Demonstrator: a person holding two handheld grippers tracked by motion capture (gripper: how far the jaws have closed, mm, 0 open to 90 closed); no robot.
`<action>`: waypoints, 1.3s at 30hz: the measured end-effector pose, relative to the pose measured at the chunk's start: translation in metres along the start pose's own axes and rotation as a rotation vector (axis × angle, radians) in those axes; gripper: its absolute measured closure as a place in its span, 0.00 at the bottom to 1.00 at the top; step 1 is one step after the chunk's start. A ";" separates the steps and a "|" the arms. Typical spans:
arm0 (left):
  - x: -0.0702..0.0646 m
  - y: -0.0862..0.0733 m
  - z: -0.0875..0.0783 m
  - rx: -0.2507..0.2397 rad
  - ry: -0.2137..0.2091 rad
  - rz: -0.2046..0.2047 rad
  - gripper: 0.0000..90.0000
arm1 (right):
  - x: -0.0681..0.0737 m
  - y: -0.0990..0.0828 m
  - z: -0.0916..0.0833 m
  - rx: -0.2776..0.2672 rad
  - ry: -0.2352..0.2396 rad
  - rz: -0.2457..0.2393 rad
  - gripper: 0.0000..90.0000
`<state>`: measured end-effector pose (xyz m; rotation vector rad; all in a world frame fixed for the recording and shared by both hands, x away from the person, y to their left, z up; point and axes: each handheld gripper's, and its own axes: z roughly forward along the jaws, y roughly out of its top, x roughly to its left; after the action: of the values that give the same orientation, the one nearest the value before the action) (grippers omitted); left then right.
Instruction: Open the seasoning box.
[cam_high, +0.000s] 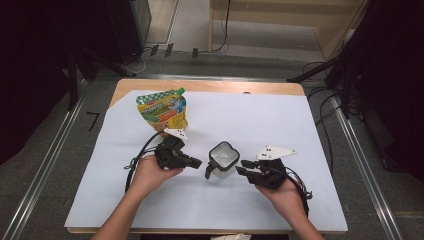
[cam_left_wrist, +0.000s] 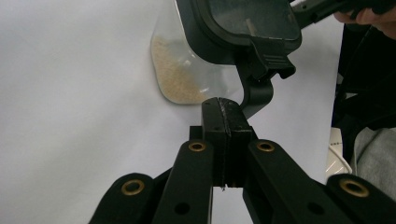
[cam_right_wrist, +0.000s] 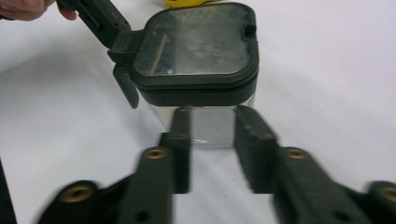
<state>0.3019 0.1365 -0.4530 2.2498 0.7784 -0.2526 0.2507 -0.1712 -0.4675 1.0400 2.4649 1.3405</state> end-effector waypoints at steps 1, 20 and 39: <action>0.000 0.000 0.002 0.004 -0.002 0.001 1.00 | 0.000 0.000 0.000 -0.001 0.003 0.001 0.87; -0.012 0.005 0.019 0.019 0.016 0.026 1.00 | 0.002 0.001 0.010 0.018 -0.021 0.012 1.00; -0.033 0.014 0.041 0.024 0.014 0.054 1.00 | -0.013 0.007 0.020 -0.008 -0.082 0.076 1.00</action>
<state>0.2857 0.0855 -0.4613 2.2944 0.7250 -0.2216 0.2725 -0.1636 -0.4760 1.1737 2.3815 1.3011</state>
